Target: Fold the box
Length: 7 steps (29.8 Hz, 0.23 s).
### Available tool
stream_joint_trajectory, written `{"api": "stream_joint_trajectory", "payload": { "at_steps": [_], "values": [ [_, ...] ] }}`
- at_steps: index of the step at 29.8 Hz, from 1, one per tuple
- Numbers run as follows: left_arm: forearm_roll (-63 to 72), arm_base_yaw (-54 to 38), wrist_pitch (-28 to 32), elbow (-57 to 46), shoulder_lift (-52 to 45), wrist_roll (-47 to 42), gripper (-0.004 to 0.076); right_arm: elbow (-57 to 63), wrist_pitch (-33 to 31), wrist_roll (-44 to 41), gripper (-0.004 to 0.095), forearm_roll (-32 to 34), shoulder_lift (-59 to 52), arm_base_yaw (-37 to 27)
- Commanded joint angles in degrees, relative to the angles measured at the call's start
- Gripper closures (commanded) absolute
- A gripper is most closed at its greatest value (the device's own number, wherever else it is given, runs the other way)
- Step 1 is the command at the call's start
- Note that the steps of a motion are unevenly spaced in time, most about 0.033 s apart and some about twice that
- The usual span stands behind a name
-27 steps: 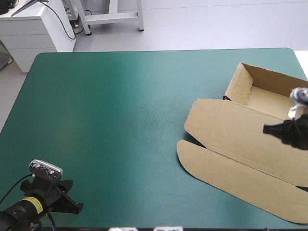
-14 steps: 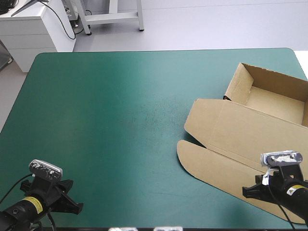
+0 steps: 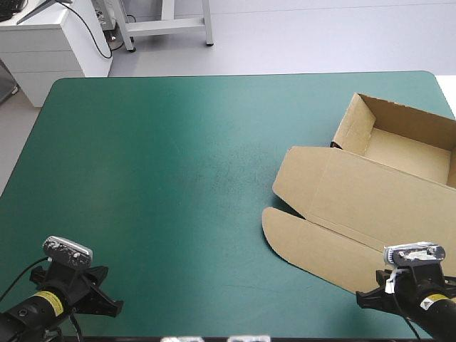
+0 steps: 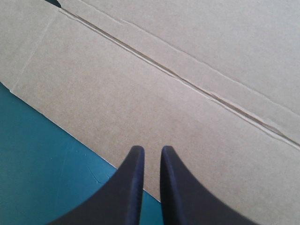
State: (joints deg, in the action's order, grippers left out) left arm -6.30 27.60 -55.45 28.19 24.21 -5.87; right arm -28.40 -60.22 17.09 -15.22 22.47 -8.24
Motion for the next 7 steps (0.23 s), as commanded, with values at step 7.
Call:
{"api": "stream_joint_trajectory", "payload": {
  "at_steps": [7],
  "values": [
    [-0.4,-9.46,2.98,1.38,0.65,-0.29,0.0731,-1.33,3.05,-0.19,0.0861,-1.02,0.32,0.19]
  ]
}}
